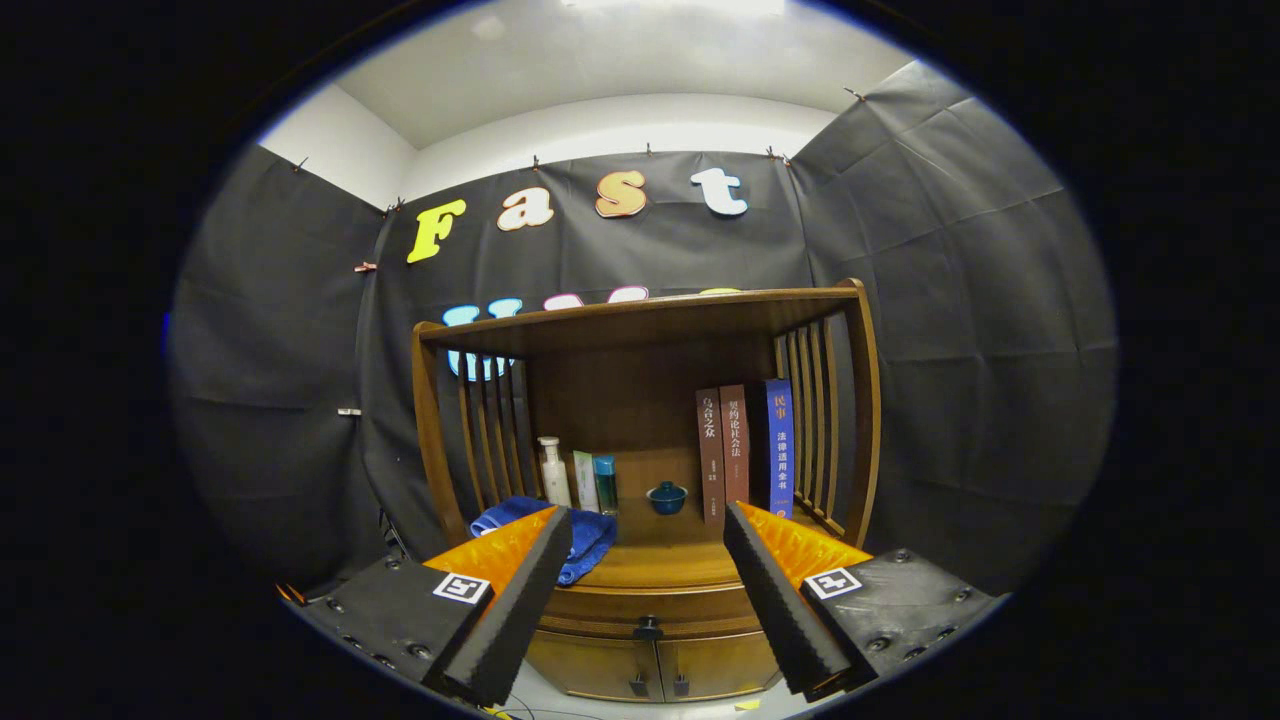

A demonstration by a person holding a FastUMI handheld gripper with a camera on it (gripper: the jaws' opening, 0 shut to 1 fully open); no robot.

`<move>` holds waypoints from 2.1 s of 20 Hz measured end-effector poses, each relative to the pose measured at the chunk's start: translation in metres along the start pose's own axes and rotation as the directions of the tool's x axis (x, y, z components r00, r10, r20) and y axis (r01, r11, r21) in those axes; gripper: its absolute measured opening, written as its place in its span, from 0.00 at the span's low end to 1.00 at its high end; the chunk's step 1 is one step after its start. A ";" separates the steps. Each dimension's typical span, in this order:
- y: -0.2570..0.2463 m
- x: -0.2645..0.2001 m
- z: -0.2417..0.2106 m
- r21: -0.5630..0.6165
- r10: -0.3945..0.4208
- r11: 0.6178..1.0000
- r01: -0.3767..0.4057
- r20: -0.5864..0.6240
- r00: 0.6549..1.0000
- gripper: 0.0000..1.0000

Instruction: Pull open the drawer, take out the items inside it, and place them on the countertop above the cabinet.

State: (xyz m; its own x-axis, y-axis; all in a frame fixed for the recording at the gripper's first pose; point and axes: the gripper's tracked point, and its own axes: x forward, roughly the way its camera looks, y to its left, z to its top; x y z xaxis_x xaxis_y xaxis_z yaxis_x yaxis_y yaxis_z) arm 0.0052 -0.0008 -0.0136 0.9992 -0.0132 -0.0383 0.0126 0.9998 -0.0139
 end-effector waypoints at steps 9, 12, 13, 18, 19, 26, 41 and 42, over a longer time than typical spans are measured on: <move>-0.002 0.028 -0.062 0.025 0.001 1.000 0.001 -0.089 0.996 0.99; -0.006 0.043 -0.102 0.027 -0.008 1.000 0.012 -0.156 0.988 0.99; -0.007 0.048 -0.116 0.027 -0.009 1.000 0.014 -0.178 0.984 0.99; -0.009 0.076 -0.190 0.031 -0.013 0.999 0.024 -0.301 0.953 0.99; -0.008 0.082 -0.204 0.031 -0.015 0.999 0.026 -0.324 0.946 0.99; -0.006 0.106 -0.287 0.029 -0.017 0.999 0.034 -0.461 0.887 0.94; -0.006 0.116 -0.325 -0.011 -0.042 0.999 0.043 -0.536 0.843 0.37; -0.007 0.116 -0.325 -0.010 -0.042 0.999 0.043 -0.539 0.841 0.37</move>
State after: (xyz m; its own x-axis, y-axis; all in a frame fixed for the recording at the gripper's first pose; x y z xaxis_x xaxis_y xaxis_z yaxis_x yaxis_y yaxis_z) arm 0.1084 -0.0132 -0.3430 0.8191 -0.0602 -0.5706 0.0556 0.9981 -0.0255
